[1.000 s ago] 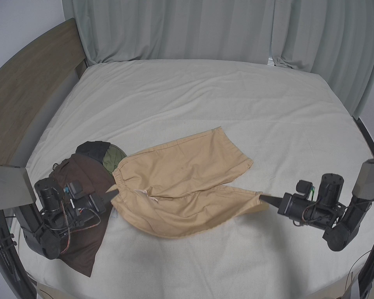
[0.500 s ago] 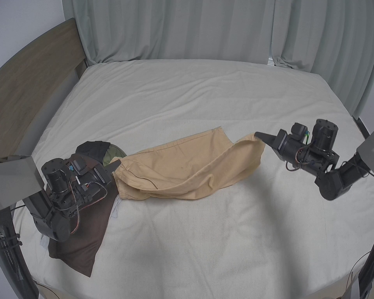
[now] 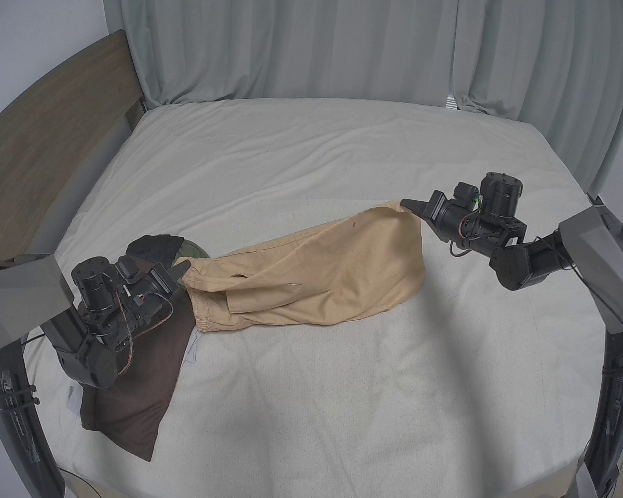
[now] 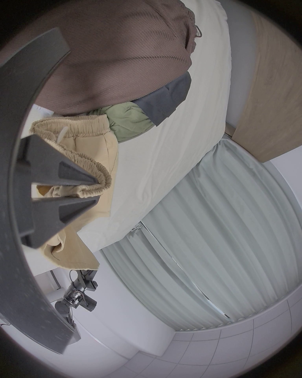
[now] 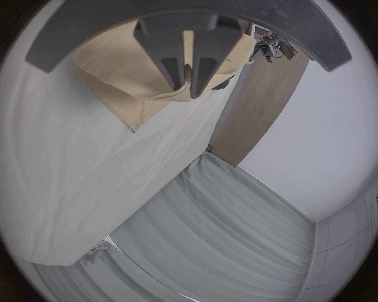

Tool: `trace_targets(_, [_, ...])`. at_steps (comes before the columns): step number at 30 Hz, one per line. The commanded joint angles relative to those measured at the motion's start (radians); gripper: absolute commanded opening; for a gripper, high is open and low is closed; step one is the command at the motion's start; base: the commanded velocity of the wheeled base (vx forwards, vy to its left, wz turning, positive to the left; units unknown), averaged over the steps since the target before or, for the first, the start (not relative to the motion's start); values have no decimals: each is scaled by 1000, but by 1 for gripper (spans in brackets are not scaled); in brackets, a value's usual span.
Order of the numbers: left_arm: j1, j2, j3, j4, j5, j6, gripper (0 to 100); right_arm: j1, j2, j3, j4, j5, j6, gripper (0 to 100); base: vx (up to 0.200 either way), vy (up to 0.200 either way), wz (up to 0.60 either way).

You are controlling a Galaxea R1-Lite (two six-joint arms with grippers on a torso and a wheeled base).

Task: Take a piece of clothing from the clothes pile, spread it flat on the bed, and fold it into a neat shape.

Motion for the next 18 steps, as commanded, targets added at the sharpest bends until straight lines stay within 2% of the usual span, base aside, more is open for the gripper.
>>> trace_targets(1, [11, 32, -34, 9, 7, -6, 0, -4, 118, -92, 18, 0, 1, 0, 0, 0, 0])
trace_targets(18, [46, 86, -71, 12, 16, -12, 0, -18, 303, -419, 95, 0, 2, 0, 0, 0, 0])
